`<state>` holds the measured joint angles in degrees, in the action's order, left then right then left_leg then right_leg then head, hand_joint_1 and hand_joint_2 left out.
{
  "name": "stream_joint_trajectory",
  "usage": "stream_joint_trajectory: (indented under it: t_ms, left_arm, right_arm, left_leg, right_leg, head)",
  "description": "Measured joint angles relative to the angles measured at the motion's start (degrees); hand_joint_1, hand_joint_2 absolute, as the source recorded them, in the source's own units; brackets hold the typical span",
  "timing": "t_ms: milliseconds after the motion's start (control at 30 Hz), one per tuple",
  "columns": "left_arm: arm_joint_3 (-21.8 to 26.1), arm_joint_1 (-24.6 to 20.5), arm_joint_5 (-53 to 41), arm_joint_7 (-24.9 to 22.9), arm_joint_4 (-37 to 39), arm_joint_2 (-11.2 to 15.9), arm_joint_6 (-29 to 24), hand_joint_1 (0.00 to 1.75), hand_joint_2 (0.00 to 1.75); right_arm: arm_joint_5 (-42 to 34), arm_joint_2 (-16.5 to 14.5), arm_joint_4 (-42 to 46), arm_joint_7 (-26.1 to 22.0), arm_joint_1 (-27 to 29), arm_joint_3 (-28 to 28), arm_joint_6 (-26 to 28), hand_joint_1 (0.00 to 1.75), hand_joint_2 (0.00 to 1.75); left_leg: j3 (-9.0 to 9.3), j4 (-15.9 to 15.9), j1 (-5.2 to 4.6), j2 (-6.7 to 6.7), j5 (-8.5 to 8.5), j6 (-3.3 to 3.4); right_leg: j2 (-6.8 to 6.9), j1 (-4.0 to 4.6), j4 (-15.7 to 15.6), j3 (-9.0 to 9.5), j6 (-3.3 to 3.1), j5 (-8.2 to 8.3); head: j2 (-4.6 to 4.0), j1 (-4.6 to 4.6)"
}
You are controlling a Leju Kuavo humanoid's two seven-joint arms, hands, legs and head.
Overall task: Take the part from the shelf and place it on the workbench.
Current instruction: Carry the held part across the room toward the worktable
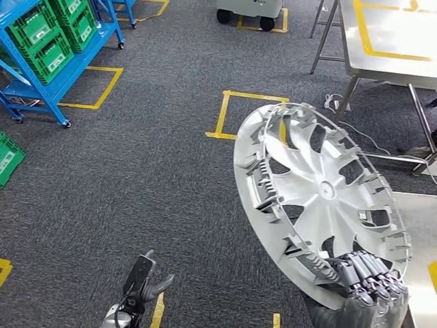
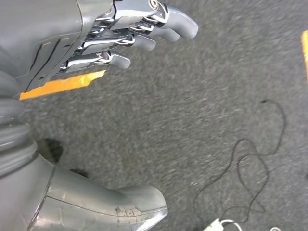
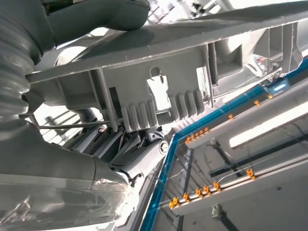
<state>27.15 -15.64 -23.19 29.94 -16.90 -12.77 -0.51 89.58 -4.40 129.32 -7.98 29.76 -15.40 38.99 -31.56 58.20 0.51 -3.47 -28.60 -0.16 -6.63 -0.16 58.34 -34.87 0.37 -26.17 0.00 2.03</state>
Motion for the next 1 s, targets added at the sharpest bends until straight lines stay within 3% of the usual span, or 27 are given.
stream_joint_trajectory:
  t_ms: [33,100,200,267,300,333,400,467,533,600,667,733,767,800,867,900,933,1000]
  left_arm:
    - [0.3,0.0,0.4,-0.7,0.0,0.0,0.1,0.00,1.75]
    - [0.9,-0.1,1.4,-2.4,0.0,0.1,0.6,0.00,1.75]
    - [2.2,0.3,2.9,-5.1,0.1,0.6,1.8,0.00,1.75]
    - [3.0,0.6,3.5,-6.6,0.2,1.1,2.4,0.00,1.75]
    - [3.4,0.7,3.7,-7.4,0.3,1.2,2.5,0.00,1.75]
    - [3.7,0.7,3.9,-8.1,0.3,1.4,2.6,0.00,1.75]
    - [4.2,0.7,4.0,-9.3,0.4,1.6,2.6,0.00,1.75]
    - [4.7,0.7,4.1,-10.3,0.5,1.8,2.3,0.00,1.75]
    - [5.0,0.7,4.3,-11.2,0.6,2.0,2.0,0.00,1.75]
    - [5.2,0.6,4.5,-12.1,0.6,2.1,1.9,0.00,1.75]
    - [5.4,0.7,4.5,-12.5,0.7,2.2,1.9,0.00,1.75]
    - [5.5,1.0,4.5,-12.8,0.8,2.5,1.9,0.00,1.75]
    - [5.6,1.2,4.5,-13.0,0.9,2.5,2.0,0.00,1.75]
    - [5.8,1.3,4.5,-13.3,0.9,2.6,2.2,0.00,1.75]
    - [6.1,1.4,4.5,-14.3,1.0,2.8,3.3,0.00,1.75]
    - [6.1,1.3,4.4,-14.9,1.0,2.9,4.2,0.00,1.75]
    - [6.2,1.4,4.1,-15.3,1.0,3.1,5.1,0.00,1.75]
    - [6.2,1.5,3.3,-15.7,1.1,3.3,6.6,0.00,1.75]
  right_arm:
    - [0.0,-0.4,0.5,-0.4,0.7,0.7,0.0,1.75,1.75]
    - [0.0,-1.1,1.4,-0.7,1.8,1.8,0.0,1.75,1.75]
    - [0.0,-1.4,2.3,-1.0,2.4,2.9,0.0,1.75,1.75]
    - [0.0,-1.4,2.7,-1.0,2.8,3.6,0.0,1.75,1.75]
    - [0.0,-1.4,2.9,-0.9,3.0,4.0,0.0,1.75,1.75]
    - [0.1,-1.4,3.1,-0.7,3.2,4.3,0.0,1.75,1.75]
    - [0.1,-1.5,3.5,-0.3,3.4,4.8,0.0,1.75,1.75]
    - [0.1,-1.5,3.8,-0.1,3.4,5.2,0.0,1.75,1.75]
    - [0.1,-1.5,4.1,0.1,3.5,5.6,0.0,1.75,1.75]
    - [0.1,-1.6,4.4,0.2,3.6,6.0,0.0,1.75,1.75]
    - [0.1,-1.8,4.6,0.3,3.6,6.3,0.0,1.75,1.75]
    - [0.1,-2.0,4.6,0.3,3.6,6.6,0.0,1.75,1.75]
    - [0.1,-2.0,4.6,0.4,3.6,6.7,0.0,1.75,1.75]
    - [0.1,-2.0,4.6,0.5,3.6,6.9,0.0,1.75,1.75]
    - [0.1,-2.0,4.6,0.8,3.6,7.2,0.0,1.75,1.75]
    - [0.1,-2.0,4.6,1.1,3.5,7.3,0.0,1.75,1.75]
    - [0.1,-2.0,4.6,1.5,3.5,7.4,0.0,1.75,1.75]
    - [0.1,-2.0,4.6,2.3,3.5,7.7,0.0,1.75,1.75]
  left_leg:
    - [0.04,-0.3,0.00,0.48,0.06,0.29]
    - [0.21,-0.8,0.08,1.60,0.43,0.97]
    - [0.25,-1.1,-0.03,3.78,0.53,1.53]
    - [0.22,-1.1,-0.14,5.36,0.44,1.57]
    - [0.25,-1.1,-0.15,6.03,0.38,1.51]
    - [0.34,-1.1,-0.16,6.63,0.29,1.41]
    - [0.62,-1.0,-0.34,7.67,0.01,0.99]
    - [0.85,-0.9,-0.64,8.60,-0.24,0.47]
    - [1.02,-0.9,-0.70,9.65,-0.36,0.00]
    - [0.87,0.1,-0.45,8.57,-1.44,-0.60]
    - [-1.31,5.2,-0.19,5.61,-4.60,-1.03]
    - [-5.02,12.7,-0.11,4.15,-7.75,-1.13]
    - [-6.30,15.0,-0.11,3.98,-8.13,-1.13]
    - [-6.64,15.3,-0.11,3.88,-7.33,-1.08]
    - [-4.55,10.2,-0.08,3.27,-3.36,-0.83]
    - [-2.90,6.6,-0.03,2.21,-1.52,-0.69]
    - [-1.50,3.3,0.09,1.22,-0.40,-0.57]
    - [-0.28,0.3,0.11,0.02,-0.01,-0.31]
  right_leg:
    - [-0.37,-0.16,-0.1,-0.34,0.38,0.09]
    - [1.22,-0.13,1.2,-1.30,0.94,-0.88]
    - [5.49,-0.09,10.9,-5.96,1.58,-5.92]
    - [6.27,-0.26,15.8,-8.21,1.89,-7.39]
    - [6.49,-0.33,15.1,-7.76,1.94,-6.62]
    - [6.90,-0.37,12.4,-6.13,1.91,-5.04]
    - [9.37,-0.12,4.3,-1.38,1.60,-2.19]
    - [10.98,0.27,0.0,1.21,0.99,-1.35]
    - [9.96,0.43,-0.3,1.18,0.36,-1.26]
    - [8.67,0.25,-0.6,1.20,-0.30,-0.95]
    - [7.41,0.02,-0.8,1.28,-0.92,-0.73]
    - [5.96,0.05,-0.8,1.24,-1.23,-0.68]
    - [5.15,0.08,-0.8,1.23,-1.29,-0.67]
    - [4.35,0.11,-0.7,1.24,-1.31,-0.65]
    - [2.82,0.08,-0.5,1.28,-1.26,-0.64]
    - [2.15,0.10,-0.4,1.25,-1.14,-0.64]
    - [1.51,0.13,-0.2,1.10,-0.95,-0.64]
    - [0.47,0.07,0.0,0.59,-0.29,-0.47]
  head:
    - [0.00,-0.01]
    - [0.00,0.22]
    - [0.00,0.73]
    - [0.00,0.73]
    - [0.00,0.75]
    - [0.00,0.75]
    - [0.00,0.79]
    - [0.00,0.73]
    - [0.00,0.67]
    - [0.00,0.58]
    - [0.00,0.35]
    - [0.00,0.22]
    - [0.00,0.22]
    - [0.00,0.22]
    - [0.00,0.21]
    - [0.00,0.20]
    - [0.00,0.22]
    - [0.00,0.23]
